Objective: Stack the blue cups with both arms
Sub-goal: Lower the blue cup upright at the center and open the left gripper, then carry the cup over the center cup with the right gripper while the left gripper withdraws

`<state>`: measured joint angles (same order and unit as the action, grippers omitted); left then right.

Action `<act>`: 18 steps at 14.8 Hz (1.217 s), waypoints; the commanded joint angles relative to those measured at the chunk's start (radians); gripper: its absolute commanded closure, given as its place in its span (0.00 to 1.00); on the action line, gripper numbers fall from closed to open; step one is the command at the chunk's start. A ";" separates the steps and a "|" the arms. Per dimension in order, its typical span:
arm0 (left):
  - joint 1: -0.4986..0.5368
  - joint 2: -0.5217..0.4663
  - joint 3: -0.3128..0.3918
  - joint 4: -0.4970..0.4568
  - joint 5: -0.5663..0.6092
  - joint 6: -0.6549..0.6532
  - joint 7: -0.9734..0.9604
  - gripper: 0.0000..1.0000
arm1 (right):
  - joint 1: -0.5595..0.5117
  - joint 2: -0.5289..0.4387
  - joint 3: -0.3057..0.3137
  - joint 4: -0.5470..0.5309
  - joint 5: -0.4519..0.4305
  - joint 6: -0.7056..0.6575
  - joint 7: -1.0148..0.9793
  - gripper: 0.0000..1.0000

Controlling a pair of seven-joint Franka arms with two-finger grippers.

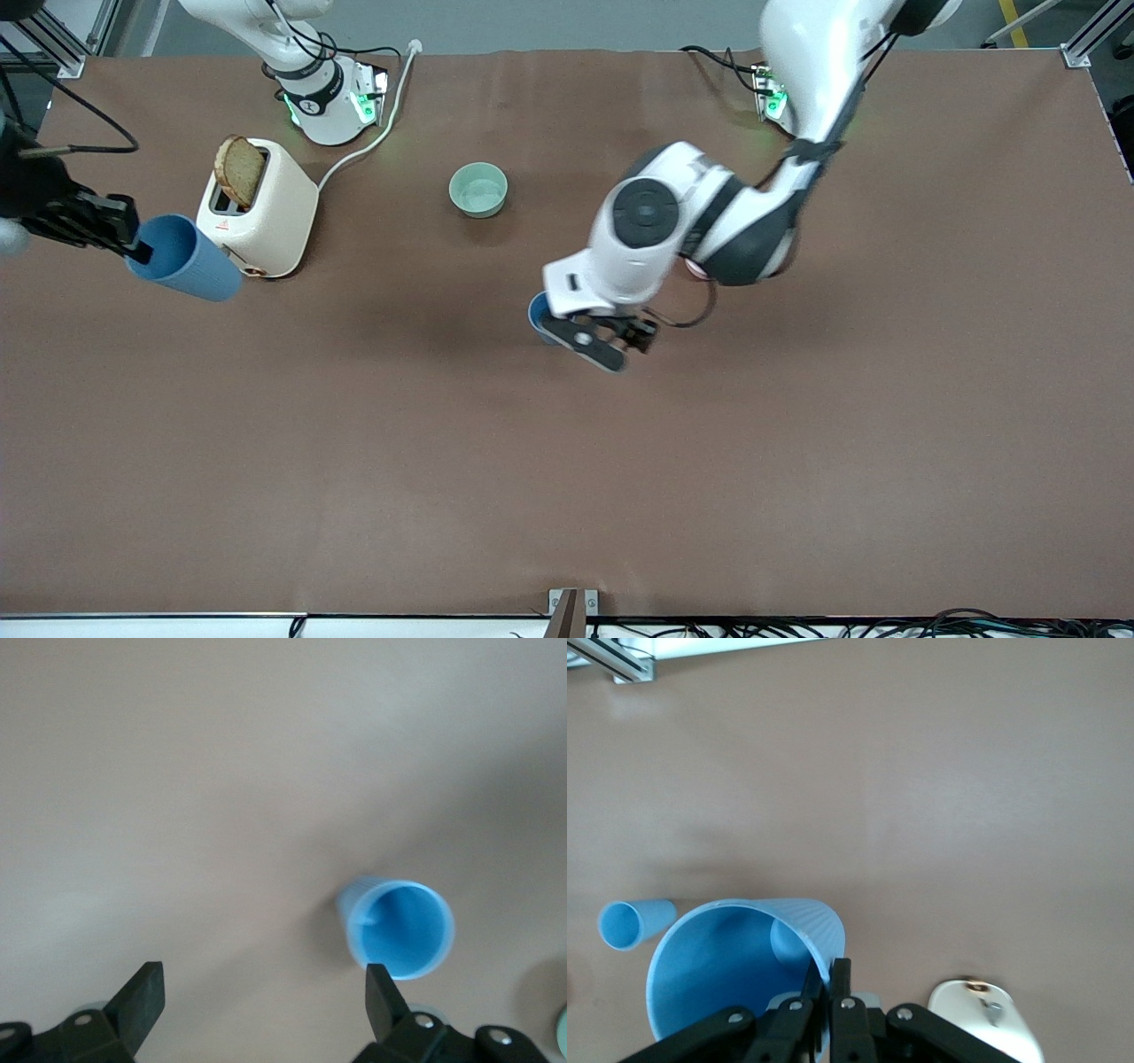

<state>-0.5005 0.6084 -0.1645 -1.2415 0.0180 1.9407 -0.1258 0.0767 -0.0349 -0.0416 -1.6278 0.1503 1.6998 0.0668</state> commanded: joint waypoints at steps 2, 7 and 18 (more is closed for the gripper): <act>0.192 -0.073 -0.006 -0.027 -0.013 -0.020 0.008 0.00 | 0.138 0.038 -0.007 -0.014 0.014 0.049 0.178 0.98; 0.348 -0.094 -0.001 -0.027 -0.003 -0.026 0.005 0.00 | 0.360 0.133 -0.006 -0.014 0.014 0.161 0.444 0.98; 0.377 -0.338 0.233 -0.029 -0.015 -0.310 0.006 0.00 | 0.592 0.320 -0.007 -0.098 0.003 0.463 0.580 0.98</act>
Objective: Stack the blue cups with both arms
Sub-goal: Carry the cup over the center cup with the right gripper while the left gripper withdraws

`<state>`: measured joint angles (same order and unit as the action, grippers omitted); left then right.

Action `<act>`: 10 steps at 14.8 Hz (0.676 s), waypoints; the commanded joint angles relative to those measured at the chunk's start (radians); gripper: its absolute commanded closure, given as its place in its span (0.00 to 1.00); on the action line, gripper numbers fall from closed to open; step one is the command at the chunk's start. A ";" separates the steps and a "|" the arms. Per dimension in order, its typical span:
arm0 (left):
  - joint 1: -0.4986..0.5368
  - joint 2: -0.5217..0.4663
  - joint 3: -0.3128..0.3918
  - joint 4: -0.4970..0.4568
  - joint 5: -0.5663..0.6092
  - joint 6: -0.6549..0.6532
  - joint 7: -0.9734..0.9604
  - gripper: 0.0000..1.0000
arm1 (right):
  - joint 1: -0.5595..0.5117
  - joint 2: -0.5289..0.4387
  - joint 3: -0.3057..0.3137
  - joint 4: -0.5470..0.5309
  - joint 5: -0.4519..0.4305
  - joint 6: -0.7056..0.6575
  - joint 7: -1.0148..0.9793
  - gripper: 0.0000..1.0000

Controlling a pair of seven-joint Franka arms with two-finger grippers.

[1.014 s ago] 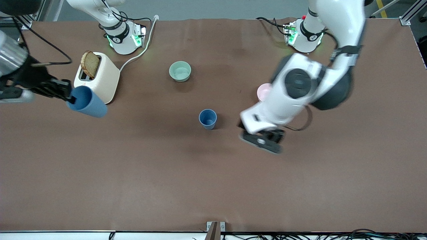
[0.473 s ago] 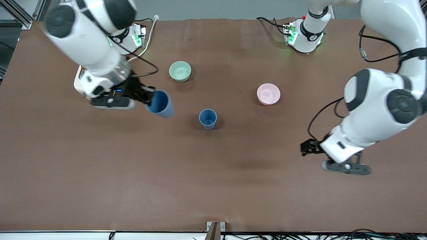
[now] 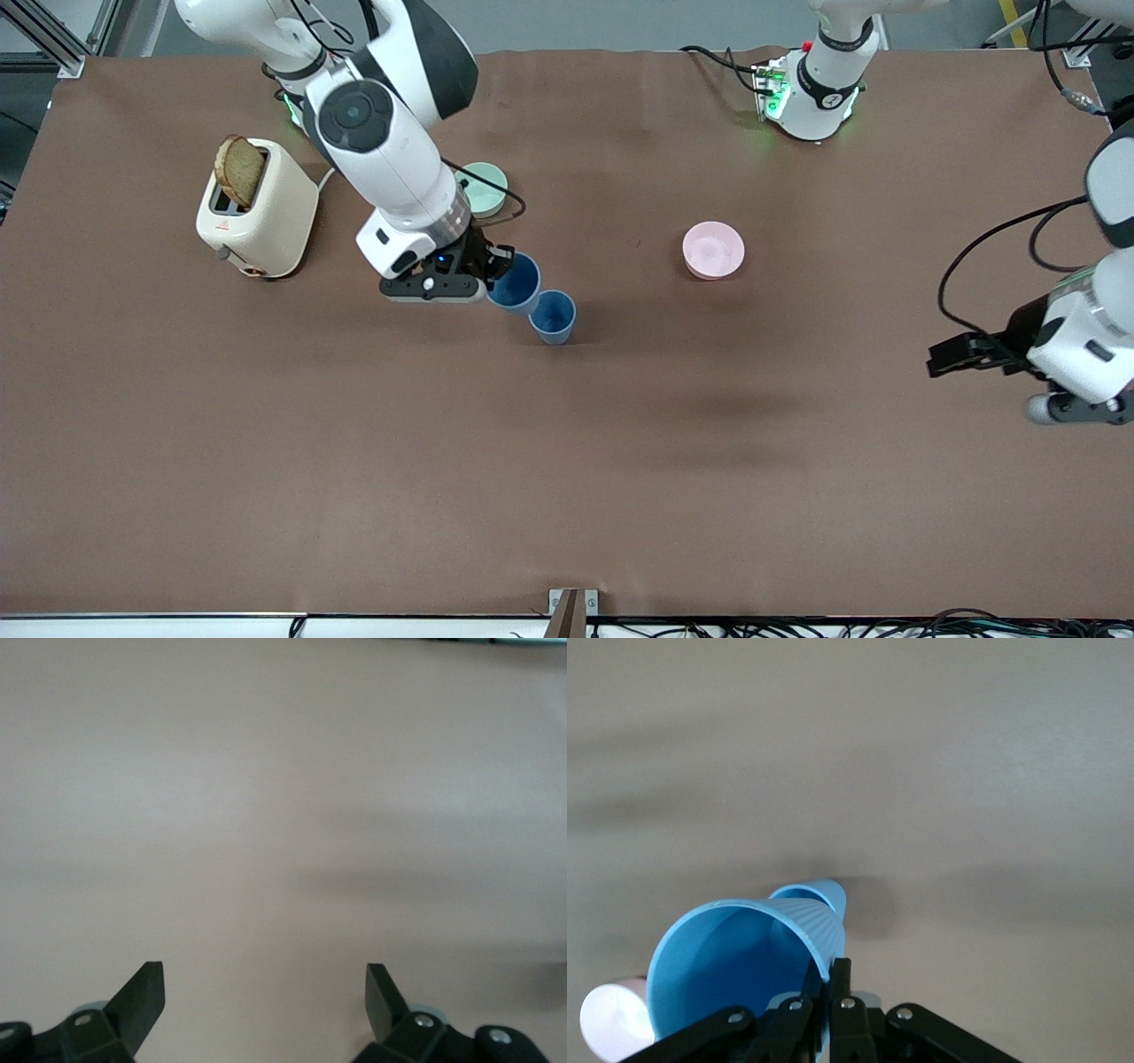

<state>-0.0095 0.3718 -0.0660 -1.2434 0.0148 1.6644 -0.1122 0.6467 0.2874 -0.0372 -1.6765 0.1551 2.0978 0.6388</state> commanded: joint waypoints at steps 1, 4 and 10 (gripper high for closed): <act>-0.151 -0.125 0.190 -0.028 -0.018 -0.072 -0.009 0.00 | 0.033 0.007 -0.012 -0.052 -0.002 0.071 0.007 0.98; -0.075 -0.200 0.136 -0.065 -0.030 -0.124 -0.029 0.00 | 0.060 0.042 -0.012 -0.052 -0.002 0.093 0.009 0.98; 0.100 -0.243 -0.071 -0.128 -0.032 -0.117 -0.049 0.00 | 0.079 0.081 -0.012 -0.058 -0.002 0.126 0.009 0.97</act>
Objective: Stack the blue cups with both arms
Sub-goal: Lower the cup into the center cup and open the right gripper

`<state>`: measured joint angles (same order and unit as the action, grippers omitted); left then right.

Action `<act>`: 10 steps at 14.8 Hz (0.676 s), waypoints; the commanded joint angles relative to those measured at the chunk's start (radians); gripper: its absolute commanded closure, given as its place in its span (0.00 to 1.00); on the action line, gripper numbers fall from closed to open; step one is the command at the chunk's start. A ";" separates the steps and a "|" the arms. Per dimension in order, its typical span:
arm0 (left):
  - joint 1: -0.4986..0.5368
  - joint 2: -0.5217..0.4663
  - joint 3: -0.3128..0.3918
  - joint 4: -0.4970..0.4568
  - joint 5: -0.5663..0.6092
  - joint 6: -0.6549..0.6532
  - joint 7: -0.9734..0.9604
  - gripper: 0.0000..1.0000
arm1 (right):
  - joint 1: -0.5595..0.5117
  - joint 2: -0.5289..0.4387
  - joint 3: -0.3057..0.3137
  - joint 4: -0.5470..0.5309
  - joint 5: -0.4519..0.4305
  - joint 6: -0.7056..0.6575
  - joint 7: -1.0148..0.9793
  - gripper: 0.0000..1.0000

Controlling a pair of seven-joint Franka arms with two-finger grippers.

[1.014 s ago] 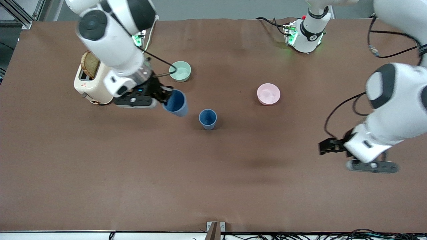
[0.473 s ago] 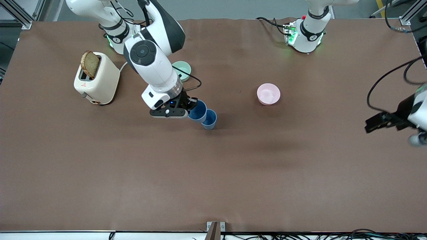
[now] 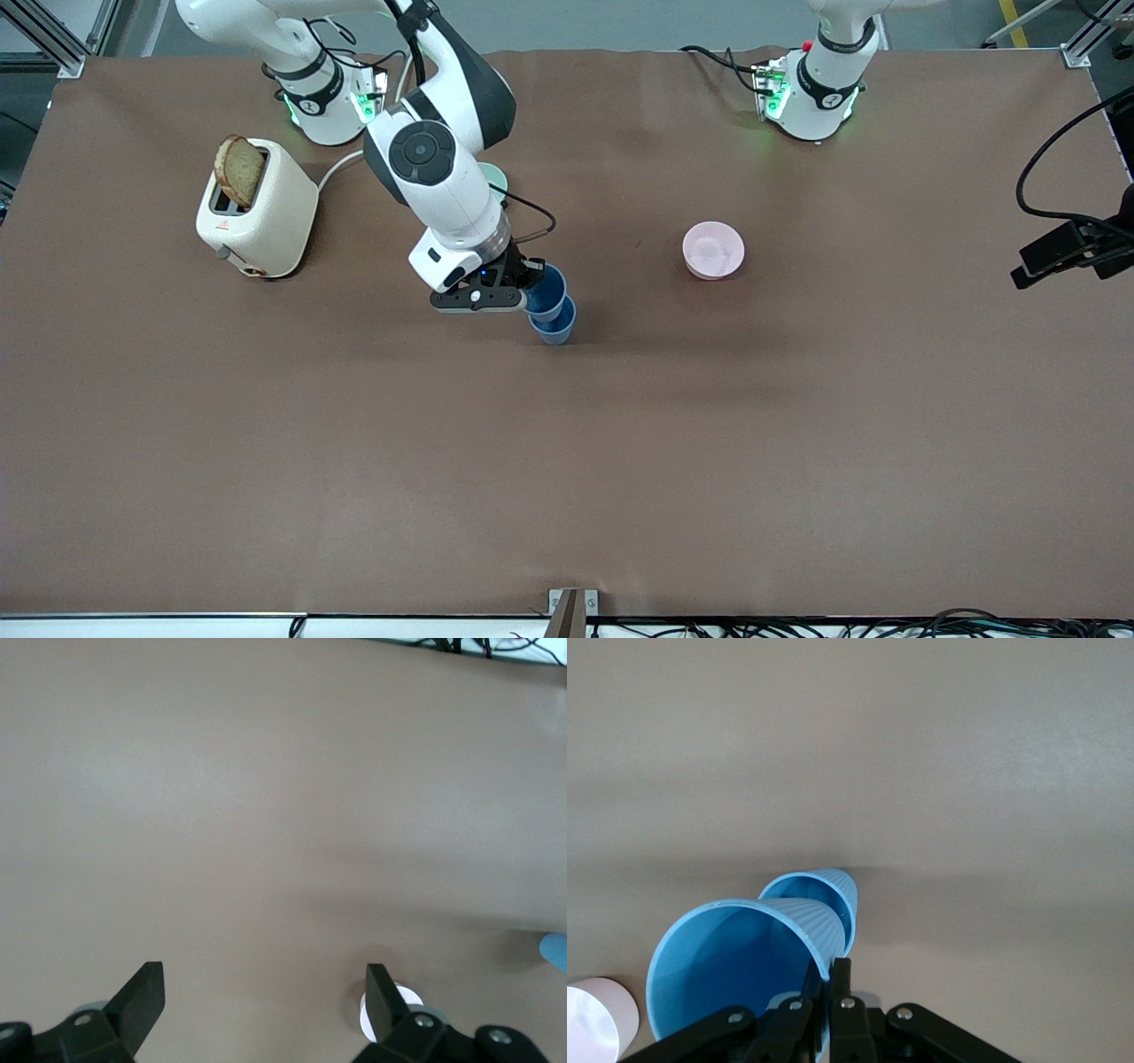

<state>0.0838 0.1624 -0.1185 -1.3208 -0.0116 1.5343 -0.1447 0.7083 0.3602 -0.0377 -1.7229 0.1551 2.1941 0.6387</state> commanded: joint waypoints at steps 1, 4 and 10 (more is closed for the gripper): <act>0.008 -0.056 -0.018 -0.078 -0.005 0.015 -0.016 0.00 | 0.019 0.020 -0.011 -0.012 -0.002 0.033 0.009 0.97; 0.011 -0.115 -0.018 -0.187 -0.004 0.099 -0.015 0.00 | 0.025 0.040 -0.011 -0.010 -0.002 0.056 0.009 0.97; 0.016 -0.106 -0.015 -0.181 0.012 0.104 0.008 0.00 | 0.040 0.080 -0.011 -0.012 -0.003 0.108 0.007 0.93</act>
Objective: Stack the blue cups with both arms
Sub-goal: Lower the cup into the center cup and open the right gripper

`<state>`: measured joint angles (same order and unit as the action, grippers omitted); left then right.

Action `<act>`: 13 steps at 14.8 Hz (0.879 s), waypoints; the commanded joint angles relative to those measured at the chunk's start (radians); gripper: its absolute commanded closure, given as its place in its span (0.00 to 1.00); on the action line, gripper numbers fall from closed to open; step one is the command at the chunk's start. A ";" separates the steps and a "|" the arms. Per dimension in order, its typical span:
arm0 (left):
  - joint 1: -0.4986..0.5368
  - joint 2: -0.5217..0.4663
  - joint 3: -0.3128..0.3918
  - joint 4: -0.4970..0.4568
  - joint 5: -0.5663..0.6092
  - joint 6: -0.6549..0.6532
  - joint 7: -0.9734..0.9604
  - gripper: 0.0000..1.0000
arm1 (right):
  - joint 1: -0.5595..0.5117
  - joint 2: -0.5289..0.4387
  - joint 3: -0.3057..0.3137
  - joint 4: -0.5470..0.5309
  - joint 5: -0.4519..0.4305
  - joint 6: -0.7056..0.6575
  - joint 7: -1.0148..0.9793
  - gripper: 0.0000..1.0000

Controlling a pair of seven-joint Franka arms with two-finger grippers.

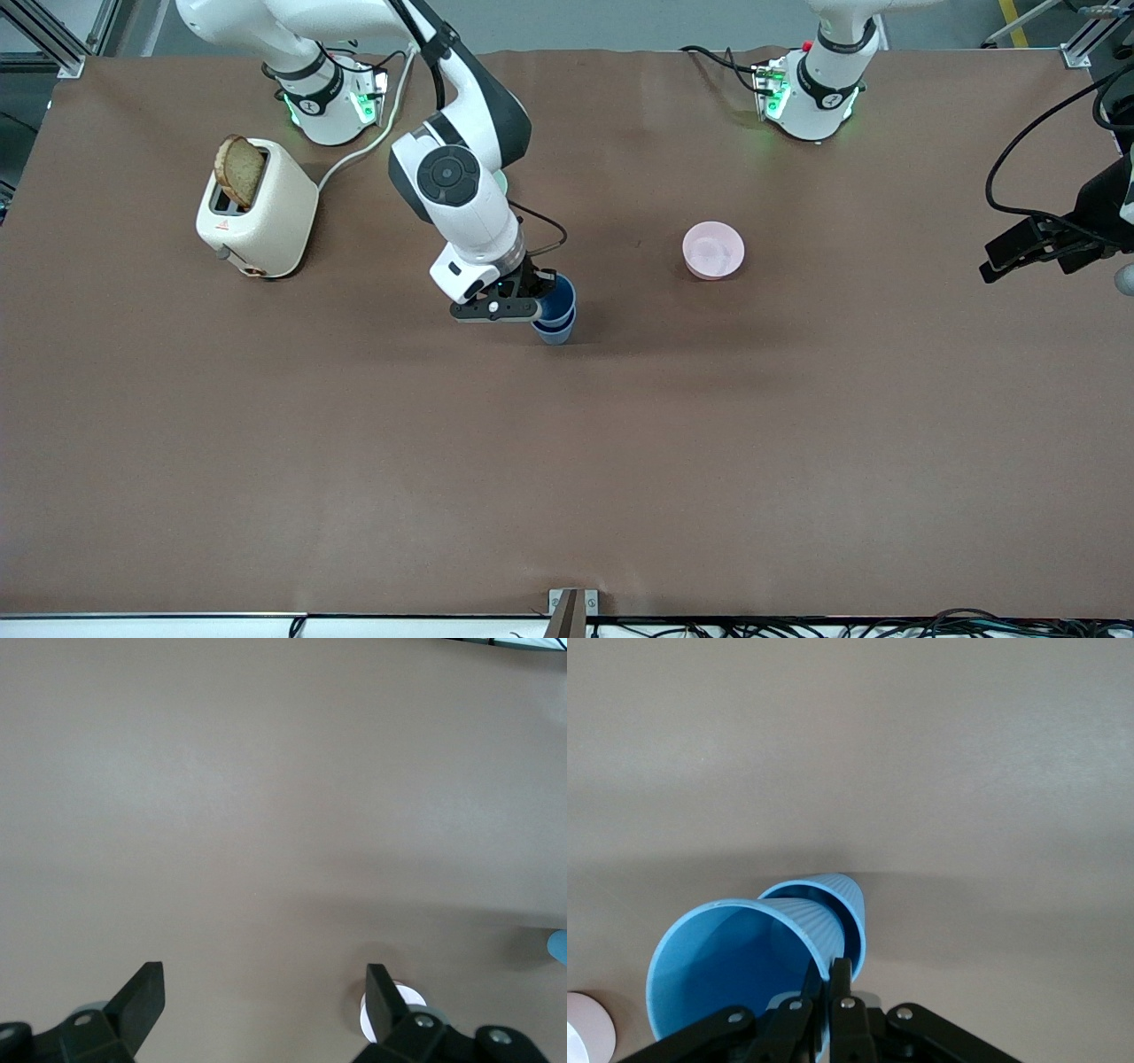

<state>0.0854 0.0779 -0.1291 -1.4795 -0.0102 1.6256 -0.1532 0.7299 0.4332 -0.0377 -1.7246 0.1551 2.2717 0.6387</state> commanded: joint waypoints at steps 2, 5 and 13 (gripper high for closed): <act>0.004 -0.021 -0.009 -0.022 0.012 0.011 -0.003 0.00 | 0.019 0.015 -0.011 -0.015 -0.005 0.043 0.003 0.93; 0.010 -0.021 -0.007 -0.022 0.006 0.008 0.009 0.00 | 0.019 0.018 -0.011 -0.017 -0.017 0.049 -0.004 0.85; 0.010 -0.024 -0.007 -0.012 0.016 0.011 0.015 0.00 | -0.076 -0.137 -0.021 -0.018 -0.022 -0.082 -0.008 0.00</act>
<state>0.0874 0.0754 -0.1306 -1.4798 -0.0100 1.6266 -0.1495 0.7143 0.4141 -0.0635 -1.7114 0.1474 2.2668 0.6362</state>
